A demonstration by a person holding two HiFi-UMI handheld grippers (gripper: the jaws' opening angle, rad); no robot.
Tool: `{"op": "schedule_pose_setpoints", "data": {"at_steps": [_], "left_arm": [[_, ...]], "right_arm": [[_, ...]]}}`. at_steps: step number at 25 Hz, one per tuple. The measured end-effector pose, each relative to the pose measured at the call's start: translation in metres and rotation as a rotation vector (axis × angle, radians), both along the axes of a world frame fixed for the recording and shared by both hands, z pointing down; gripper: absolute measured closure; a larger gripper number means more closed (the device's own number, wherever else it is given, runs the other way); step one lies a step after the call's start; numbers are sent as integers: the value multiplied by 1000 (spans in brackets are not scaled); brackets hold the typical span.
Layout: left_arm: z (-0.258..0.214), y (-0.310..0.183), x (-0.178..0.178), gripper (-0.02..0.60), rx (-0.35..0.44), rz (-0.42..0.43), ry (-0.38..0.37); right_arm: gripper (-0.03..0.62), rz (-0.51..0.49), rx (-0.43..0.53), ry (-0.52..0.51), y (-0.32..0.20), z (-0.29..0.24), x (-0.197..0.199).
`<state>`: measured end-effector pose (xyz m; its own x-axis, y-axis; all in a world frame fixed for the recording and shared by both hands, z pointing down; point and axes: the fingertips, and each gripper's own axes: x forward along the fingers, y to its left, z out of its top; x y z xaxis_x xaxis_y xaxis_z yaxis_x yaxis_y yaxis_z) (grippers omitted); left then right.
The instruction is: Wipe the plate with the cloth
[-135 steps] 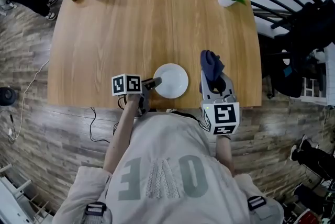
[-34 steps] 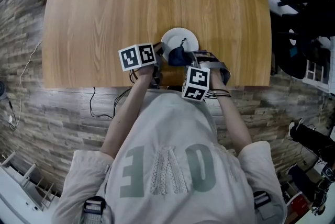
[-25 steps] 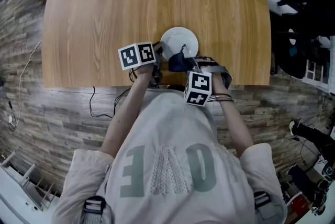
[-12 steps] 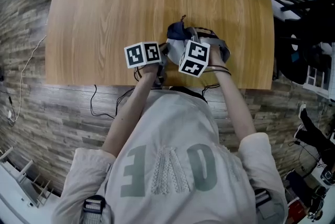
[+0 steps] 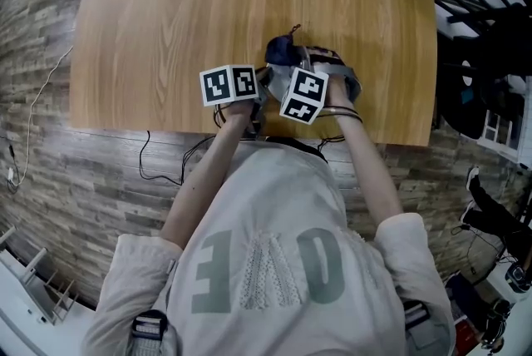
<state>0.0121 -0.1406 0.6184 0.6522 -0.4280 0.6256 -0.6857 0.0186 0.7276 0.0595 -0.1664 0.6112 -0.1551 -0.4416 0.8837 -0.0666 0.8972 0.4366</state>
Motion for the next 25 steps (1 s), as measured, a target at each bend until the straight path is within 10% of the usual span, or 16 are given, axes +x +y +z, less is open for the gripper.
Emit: {"op": "schedule_pose_setpoints", "data": {"at_steps": [25], "left_arm": [[-1, -2, -2, 543, 16, -7, -29]], "right_arm": [[537, -267, -208, 45, 123, -3, -14]]}}
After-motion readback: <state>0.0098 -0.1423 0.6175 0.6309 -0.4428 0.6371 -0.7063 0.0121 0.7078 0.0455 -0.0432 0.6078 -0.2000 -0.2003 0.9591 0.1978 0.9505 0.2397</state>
